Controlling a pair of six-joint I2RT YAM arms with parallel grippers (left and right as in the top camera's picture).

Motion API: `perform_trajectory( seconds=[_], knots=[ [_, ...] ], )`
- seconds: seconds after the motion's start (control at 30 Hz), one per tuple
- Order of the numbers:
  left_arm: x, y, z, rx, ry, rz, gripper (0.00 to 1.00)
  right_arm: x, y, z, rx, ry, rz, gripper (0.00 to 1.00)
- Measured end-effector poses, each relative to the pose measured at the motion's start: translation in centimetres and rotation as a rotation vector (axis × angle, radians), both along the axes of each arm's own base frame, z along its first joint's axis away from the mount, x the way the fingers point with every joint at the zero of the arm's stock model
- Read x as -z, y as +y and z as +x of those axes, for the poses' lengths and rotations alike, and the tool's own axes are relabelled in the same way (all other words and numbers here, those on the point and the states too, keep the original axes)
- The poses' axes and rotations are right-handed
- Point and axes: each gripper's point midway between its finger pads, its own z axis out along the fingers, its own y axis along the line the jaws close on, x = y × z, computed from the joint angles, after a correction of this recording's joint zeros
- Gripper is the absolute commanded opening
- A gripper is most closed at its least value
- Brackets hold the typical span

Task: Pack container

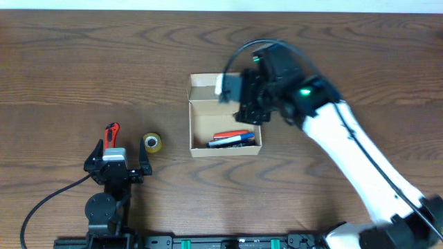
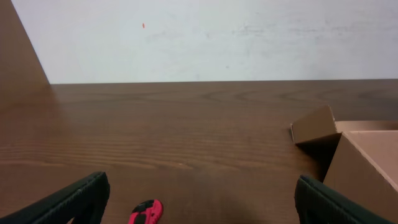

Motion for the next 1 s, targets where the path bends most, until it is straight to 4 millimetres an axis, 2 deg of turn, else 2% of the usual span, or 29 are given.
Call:
perform_trajectory(
  seconds=[0.07, 0.1, 0.17, 0.23, 0.43, 0.47, 0.5, 0.6, 0.67, 0.77, 0.83, 0.87, 1.0],
  knots=[
    [0.0, 0.0, 0.0, 0.000, 0.000, 0.000, 0.95, -2.2, -2.2, 0.6, 0.100, -0.022, 0.050, 0.91],
    [0.0, 0.0, 0.0, 0.000, 0.000, 0.000, 0.95, -2.3, -2.4, 0.7, 0.112, -0.023, 0.054, 0.94],
    [0.0, 0.0, 0.0, 0.000, 0.000, 0.000, 0.95, -3.3, -4.1, 1.3, 0.206, -0.017, 0.097, 0.99],
    [0.0, 0.0, 0.0, 0.000, 0.000, 0.000, 0.95, -4.0, -5.9, 1.9, 0.308, -0.001, 0.139, 0.99],
    [-0.7, 0.1, 0.1, -0.005, -0.032, -0.016, 0.95, -4.3, -11.8, 3.5, 0.584, 0.063, 0.216, 0.99],
    [-0.9, 0.0, 0.1, -0.005, -0.041, -0.028, 0.95, -4.3, -12.0, 3.5, 0.593, 0.065, 0.218, 0.99],
    [-1.0, 0.0, 0.1, -0.004, -0.045, -0.058, 0.95, -4.3, -13.3, 3.9, 0.647, 0.072, 0.232, 0.99],
    [-0.6, -0.1, -0.5, -0.007, 0.036, -0.118, 0.95, -4.4, -16.2, 4.6, 0.767, 0.080, 0.268, 0.99],
    [-2.5, 0.0, -1.1, -0.019, 0.075, -0.146, 0.95, -4.4, -18.5, 5.0, 0.856, 0.082, 0.291, 0.99],
    [-7.9, 0.4, -1.8, -0.042, 0.074, -0.154, 0.95, -4.4, -21.3, 5.3, 0.953, 0.084, 0.313, 0.99],
    [-10.9, 0.6, -1.6, -0.058, 0.104, -0.151, 0.95, -4.4, -22.8, 5.3, 1.002, 0.084, 0.324, 0.99],
    [-12.5, 0.7, -0.8, -0.069, 0.158, -0.146, 0.95, -4.3, -23.5, 5.3, 1.028, 0.086, 0.328, 0.99],
    [-11.3, 0.8, 1.7, -0.092, 0.488, -0.095, 0.95, -3.3, -24.3, 5.5, 1.060, 0.121, 0.322, 0.99]
  ],
)
